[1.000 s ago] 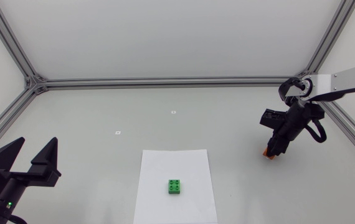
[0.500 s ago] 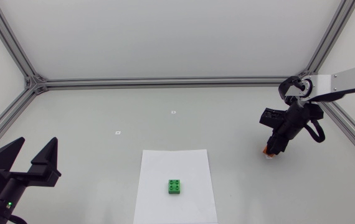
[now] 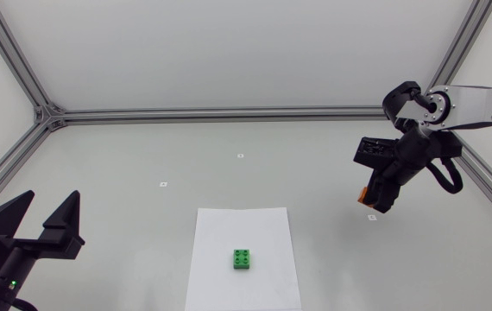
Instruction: Pick up the orange 2x2 brick with the right arm and stack it on top of the green 2x2 brick in the center
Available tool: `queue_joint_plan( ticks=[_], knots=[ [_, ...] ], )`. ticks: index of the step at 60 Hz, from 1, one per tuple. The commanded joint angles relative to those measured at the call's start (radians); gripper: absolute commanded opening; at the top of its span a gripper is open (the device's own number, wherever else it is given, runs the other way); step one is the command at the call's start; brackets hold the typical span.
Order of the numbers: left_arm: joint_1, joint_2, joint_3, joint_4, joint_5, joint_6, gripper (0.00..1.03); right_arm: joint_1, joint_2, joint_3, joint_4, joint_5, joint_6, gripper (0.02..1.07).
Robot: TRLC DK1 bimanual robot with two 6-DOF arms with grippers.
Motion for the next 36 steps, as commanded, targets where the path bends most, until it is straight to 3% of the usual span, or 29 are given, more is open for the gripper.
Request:
queue_joint_plan(
  ticks=[1,18,36],
  knots=[
    [0.001,-0.006,-0.041,-0.011,0.003,0.006,0.99,0.040,-0.048,-0.033,-0.034,-0.006,0.010,0.08],
    [0.001,-0.006,-0.041,-0.011,0.003,0.006,0.99,0.221,-0.172,-0.057,-0.107,-0.006,0.085,0.08],
    [0.001,-0.006,-0.041,-0.011,0.003,0.006,0.99,0.548,-0.206,-0.060,-0.116,0.008,0.255,0.08]
  ],
)
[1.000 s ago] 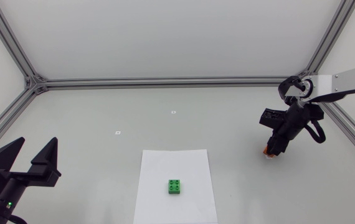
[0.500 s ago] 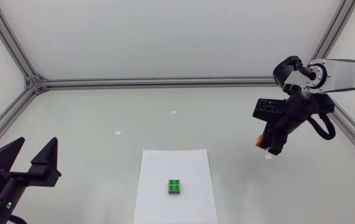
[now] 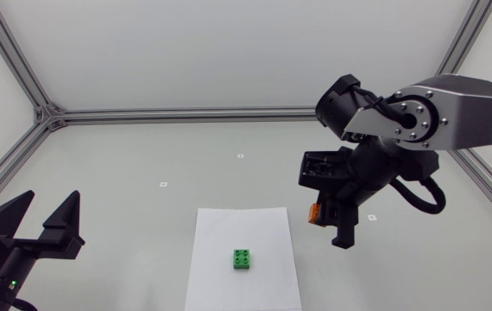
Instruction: Pick up the orange 2x2 brick with the right arm and stack it on top of the green 2x2 brick in the center
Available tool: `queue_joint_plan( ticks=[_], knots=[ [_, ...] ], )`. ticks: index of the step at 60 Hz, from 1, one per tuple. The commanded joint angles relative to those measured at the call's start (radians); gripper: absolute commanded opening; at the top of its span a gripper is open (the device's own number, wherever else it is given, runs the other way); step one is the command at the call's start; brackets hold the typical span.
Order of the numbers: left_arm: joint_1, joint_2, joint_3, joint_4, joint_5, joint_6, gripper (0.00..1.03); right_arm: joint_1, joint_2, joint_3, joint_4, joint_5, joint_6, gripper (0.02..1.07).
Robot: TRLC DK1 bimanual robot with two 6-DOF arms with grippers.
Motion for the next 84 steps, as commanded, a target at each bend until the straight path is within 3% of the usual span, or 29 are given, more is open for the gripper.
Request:
queue_joint_plan(
  ticks=[1,29,84],
  knots=[
    [0.001,-0.006,-0.041,-0.011,0.003,0.005,0.99,0.078,0.004,-0.011,-0.012,0.010,0.070,0.08],
    [0.001,-0.006,-0.041,-0.011,0.003,0.005,0.99,0.335,0.205,0.074,0.092,0.010,0.165,0.08],
    [0.001,-0.006,-0.041,-0.011,0.003,0.005,0.99,0.421,0.401,0.193,0.107,0.013,0.100,0.08]
  ],
)
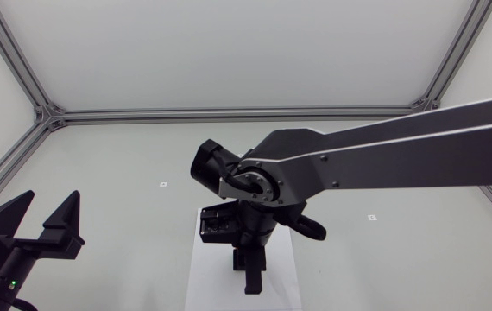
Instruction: Pick up the orange 2x2 brick with the right arm and stack it on top of the green 2x2 brick in the center
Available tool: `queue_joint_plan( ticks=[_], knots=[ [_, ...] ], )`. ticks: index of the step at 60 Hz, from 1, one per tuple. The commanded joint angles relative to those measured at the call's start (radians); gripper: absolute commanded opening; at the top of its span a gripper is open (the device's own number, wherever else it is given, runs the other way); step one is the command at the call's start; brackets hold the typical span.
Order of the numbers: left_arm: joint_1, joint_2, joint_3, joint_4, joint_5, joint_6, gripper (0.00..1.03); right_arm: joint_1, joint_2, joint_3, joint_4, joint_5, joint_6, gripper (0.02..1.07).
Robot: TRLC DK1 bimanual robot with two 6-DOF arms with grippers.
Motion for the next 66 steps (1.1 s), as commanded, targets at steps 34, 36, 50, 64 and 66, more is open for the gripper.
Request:
queue_joint_plan(
  ticks=[34,36,50,64,66],
  knots=[
    [0.001,-0.006,-0.041,-0.011,0.003,0.006,0.99,-0.001,0.094,0.054,0.004,0.024,-0.037,0.08],
    [0.001,-0.006,-0.041,-0.011,0.003,0.006,0.99,-0.001,0.095,0.054,0.004,0.024,-0.037,0.08],
    [0.001,-0.006,-0.041,-0.011,0.003,0.006,0.99,-0.015,0.103,0.058,0.001,0.025,-0.047,0.08],
    [0.001,-0.006,-0.041,-0.011,0.003,0.006,0.99,-0.023,0.115,0.054,0.001,0.025,-0.053,0.08],
    [0.001,-0.006,-0.041,-0.011,0.003,0.006,0.99,-0.024,0.117,0.052,0.003,0.025,-0.053,0.08]
  ],
)
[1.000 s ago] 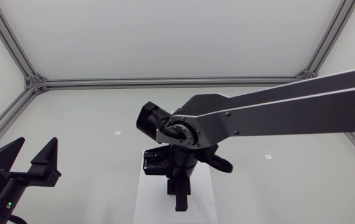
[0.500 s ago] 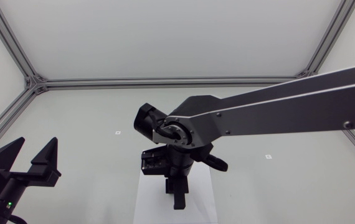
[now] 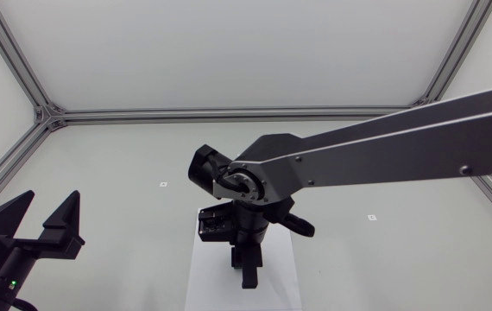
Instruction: Pick up the orange 2x2 brick with the right arm and stack it on top of the green 2x2 brick in the center
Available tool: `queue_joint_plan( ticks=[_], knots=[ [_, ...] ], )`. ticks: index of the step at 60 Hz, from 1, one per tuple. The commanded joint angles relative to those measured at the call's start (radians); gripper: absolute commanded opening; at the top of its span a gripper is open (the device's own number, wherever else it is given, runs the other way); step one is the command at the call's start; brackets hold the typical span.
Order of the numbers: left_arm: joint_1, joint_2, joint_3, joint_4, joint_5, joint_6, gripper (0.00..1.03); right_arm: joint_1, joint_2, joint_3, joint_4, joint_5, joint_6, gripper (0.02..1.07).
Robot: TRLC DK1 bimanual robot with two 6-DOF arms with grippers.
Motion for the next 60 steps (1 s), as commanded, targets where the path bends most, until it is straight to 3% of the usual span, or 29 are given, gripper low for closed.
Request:
queue_joint_plan(
  ticks=[1,60],
  knots=[
    [0.001,-0.006,-0.041,-0.011,0.003,0.006,0.99,-0.008,0.030,0.010,-0.001,0.007,-0.029,0.08],
    [0.001,-0.006,-0.041,-0.011,0.003,0.006,0.99,0.018,0.068,0.007,-0.037,0.060,-0.052,0.08]
  ],
)
